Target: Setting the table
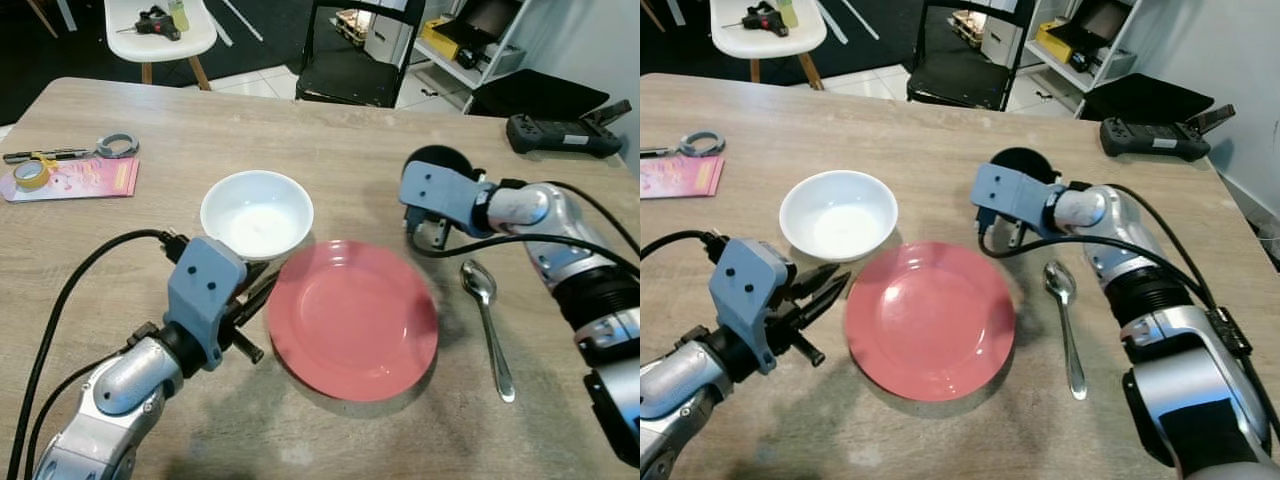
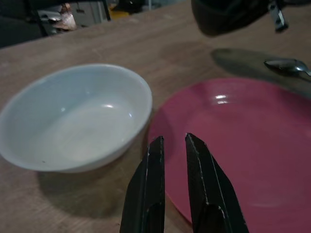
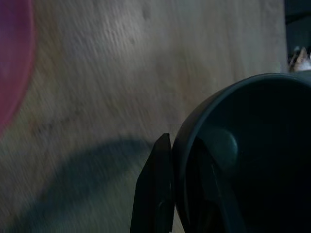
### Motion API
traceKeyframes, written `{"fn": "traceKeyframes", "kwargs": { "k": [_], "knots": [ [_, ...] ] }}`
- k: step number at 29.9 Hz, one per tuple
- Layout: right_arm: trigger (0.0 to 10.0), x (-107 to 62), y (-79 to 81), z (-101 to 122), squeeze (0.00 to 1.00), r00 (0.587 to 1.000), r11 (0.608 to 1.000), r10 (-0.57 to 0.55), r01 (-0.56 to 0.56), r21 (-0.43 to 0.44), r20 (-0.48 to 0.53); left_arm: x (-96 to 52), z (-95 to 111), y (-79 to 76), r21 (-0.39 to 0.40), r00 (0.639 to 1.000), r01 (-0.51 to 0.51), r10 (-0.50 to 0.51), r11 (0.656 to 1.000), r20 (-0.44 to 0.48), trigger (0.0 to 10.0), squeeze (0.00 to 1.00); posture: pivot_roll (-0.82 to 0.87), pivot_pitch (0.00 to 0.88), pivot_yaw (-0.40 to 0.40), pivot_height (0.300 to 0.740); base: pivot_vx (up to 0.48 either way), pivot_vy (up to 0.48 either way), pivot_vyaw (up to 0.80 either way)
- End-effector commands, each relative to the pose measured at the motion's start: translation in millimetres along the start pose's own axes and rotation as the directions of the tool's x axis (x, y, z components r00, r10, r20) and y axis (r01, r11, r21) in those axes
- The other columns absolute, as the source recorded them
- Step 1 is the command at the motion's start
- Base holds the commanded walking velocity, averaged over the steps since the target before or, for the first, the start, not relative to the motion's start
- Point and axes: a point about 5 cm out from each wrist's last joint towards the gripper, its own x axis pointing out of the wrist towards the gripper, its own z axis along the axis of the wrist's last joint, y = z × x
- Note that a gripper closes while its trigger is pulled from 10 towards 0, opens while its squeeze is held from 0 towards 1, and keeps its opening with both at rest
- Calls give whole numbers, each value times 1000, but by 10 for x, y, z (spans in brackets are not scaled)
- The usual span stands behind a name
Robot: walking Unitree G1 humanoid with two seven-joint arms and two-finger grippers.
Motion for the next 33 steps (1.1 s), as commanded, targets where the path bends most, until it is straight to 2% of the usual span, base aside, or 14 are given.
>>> {"fn": "traceKeyframes", "kwargs": {
  "k": [1, 5, 9, 11, 13, 16, 23, 30, 31, 32, 33],
  "knots": [
    [10000, -44, 28, -39, 0, 1000, 1000, 16, -16, 1, -1, -23, -4, -52, -11, 1000, 16, -16, 1000, -4, 10000, 0, 85, 150, 0, 740, 0, 0, 0],
    [10000, -140, 173, -86, 0, 999, 999, 25, -25, 30, 23, -21, -32, -44, -13, 1000, 12, -12, 1000, -14, 10000, 0, 80, 153, 6, 740, 0, 0, 0],
    [10000, -184, 203, -104, 0, 1000, 999, 11, -12, 37, 23, -15, -33, -35, -13, 1000, 14, -14, 1000, -17, 10000, 0, 76, 150, 19, 740, 0, 0, 0],
    [10000, -200, 225, -50, 0, 998, 999, 18, -20, 32, 56, -7, -37, -31, -13, 1000, 20, -20, 1000, -21, 10000, 0, 74, 149, 20, 740, 0, 0, 0],
    [10000, -178, 271, 27, 0, 994, 999, 34, -35, 16, 100, 15, -46, -19, -9, 999, 26, -26, 1000, -26, 10000, 0, 64, 141, 33, 740, 0, 0, 0],
    [10000, -141, 274, 49, 0, 993, 999, 33, -35, 16, 110, 23, -45, -15, -8, 999, 26, -26, 1000, -26, 10000, 0, 64, 141, 33, 740, 0, 0, 0],
    [10000, -146, 326, 56, 0, 994, 998, 55, -57, 13, 94, 11, -55, -15, -8, 999, 13, -14, 1000, -29, 10000, 0, 75, 139, 18, 740, 0, 0, 0],
    [10000, -76, 438, 7, 0, 994, 996, 90, -91, 17, 65, -5, -65, -24, -12, 1000, -2, 1, 1000, -31, 10000, 0, 78, 141, 11, 740, 0, 0, 0],
    [10000, -54, 448, 0, 51, 994, 996, 89, -90, 16, 62, -4, -65, -29, -13, 1000, -2, 2, 1000, -30, 10000, 0, 78, 142, 11, 740, 0, 0, 0],
    [10000, -46, 448, -5, 51, 995, 996, 86, -87, 14, 59, -3, -65, -30, -14, 1000, -2, 2, 1000, -30, 10000, 0, 78, 142, 11, 740, 0, 0, 0],
    [10000, -41, 442, -6, 435, 995, 996, 81, -82, 16, 59, -2, -66, -30, -14, 1000, -2, 2, 1000, -30, 10000, 0, 78, 142, 11, 740, 0, 0, 0]
  ]
}}
